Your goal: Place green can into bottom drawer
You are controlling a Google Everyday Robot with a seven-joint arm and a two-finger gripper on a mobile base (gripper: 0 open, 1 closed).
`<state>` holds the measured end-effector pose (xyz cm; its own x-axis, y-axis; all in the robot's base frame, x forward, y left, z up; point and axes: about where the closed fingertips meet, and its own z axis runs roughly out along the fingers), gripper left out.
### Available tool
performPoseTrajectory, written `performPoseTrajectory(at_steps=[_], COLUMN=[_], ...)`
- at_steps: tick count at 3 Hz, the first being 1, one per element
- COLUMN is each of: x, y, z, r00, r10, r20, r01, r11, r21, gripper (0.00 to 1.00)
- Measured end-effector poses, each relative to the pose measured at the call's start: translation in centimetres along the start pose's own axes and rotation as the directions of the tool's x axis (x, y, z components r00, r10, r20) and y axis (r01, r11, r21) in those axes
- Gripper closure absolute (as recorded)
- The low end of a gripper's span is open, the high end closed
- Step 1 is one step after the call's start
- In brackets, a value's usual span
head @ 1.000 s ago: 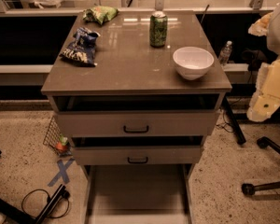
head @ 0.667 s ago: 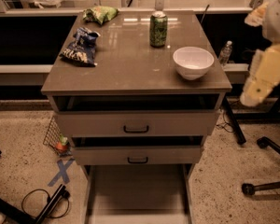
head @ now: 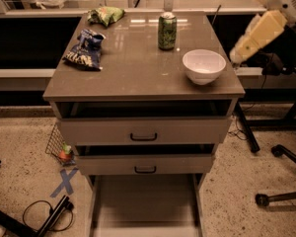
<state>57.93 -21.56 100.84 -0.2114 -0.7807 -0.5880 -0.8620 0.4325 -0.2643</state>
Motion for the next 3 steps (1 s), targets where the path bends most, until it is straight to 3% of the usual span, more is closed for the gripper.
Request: performPoseTrajectory(at_steps=[1,2,3], x=[-2.5,-3.6,-6.5], y=[-5.9,-6.5,-7.2], z=[2.3,4.7,4.5], r00=[0.949,0.865,0.822], r10=[0.052,0.039,-0.005], r20=[0.311,0.500,0.570], r01=[-0.084,-0.105,-0.101], r11=[0.9927,0.9889,0.9828], r21=[0.088,0.105,0.154], gripper=[0.00,0.00,0.00])
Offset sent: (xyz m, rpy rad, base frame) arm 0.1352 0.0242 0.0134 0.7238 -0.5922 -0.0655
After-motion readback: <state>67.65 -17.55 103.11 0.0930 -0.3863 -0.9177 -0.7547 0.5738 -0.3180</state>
